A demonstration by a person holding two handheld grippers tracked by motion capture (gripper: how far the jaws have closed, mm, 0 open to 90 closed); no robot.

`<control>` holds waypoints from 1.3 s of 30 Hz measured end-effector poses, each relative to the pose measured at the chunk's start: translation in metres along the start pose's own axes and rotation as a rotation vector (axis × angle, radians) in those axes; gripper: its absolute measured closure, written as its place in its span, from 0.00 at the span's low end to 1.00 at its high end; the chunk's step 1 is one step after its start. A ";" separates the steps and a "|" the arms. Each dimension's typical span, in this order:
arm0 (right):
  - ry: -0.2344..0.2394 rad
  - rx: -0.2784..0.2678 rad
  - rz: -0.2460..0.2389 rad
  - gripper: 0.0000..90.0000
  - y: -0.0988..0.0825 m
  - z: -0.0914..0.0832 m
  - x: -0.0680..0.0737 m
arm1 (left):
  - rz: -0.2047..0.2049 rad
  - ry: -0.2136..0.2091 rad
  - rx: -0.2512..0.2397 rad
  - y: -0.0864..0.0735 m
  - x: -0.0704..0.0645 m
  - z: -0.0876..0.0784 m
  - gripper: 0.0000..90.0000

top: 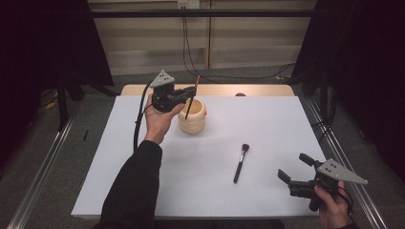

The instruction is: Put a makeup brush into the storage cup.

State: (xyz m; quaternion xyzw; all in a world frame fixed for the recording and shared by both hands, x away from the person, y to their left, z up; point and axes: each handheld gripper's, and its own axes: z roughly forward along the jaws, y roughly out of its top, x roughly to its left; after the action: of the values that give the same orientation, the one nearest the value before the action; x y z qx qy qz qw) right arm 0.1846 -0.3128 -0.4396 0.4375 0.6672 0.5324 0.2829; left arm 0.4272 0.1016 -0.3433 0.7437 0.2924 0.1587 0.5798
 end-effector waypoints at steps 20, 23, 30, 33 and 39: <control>0.007 -0.003 0.008 0.00 -0.001 -0.001 -0.001 | -0.029 -0.008 -0.072 0.009 0.006 0.020 0.93; 0.010 -0.002 0.006 0.00 -0.001 -0.001 0.000 | -0.019 0.000 -0.061 0.009 0.007 0.023 0.93; 0.009 -0.006 0.006 0.00 -0.001 -0.001 -0.001 | -0.023 0.022 -0.049 0.008 0.017 0.032 0.93; 0.010 -0.004 0.006 0.00 -0.001 -0.001 -0.001 | -0.017 0.023 -0.052 0.006 0.020 0.033 0.93; 0.011 -0.003 0.004 0.00 -0.001 -0.001 -0.001 | -0.007 0.034 -0.035 0.003 0.024 0.034 0.93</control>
State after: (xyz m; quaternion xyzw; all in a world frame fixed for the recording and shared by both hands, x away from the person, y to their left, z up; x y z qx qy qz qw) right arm 0.1841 -0.3142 -0.4401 0.4353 0.6673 0.5363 0.2787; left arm 0.4666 0.0899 -0.3523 0.7297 0.3018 0.1744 0.5882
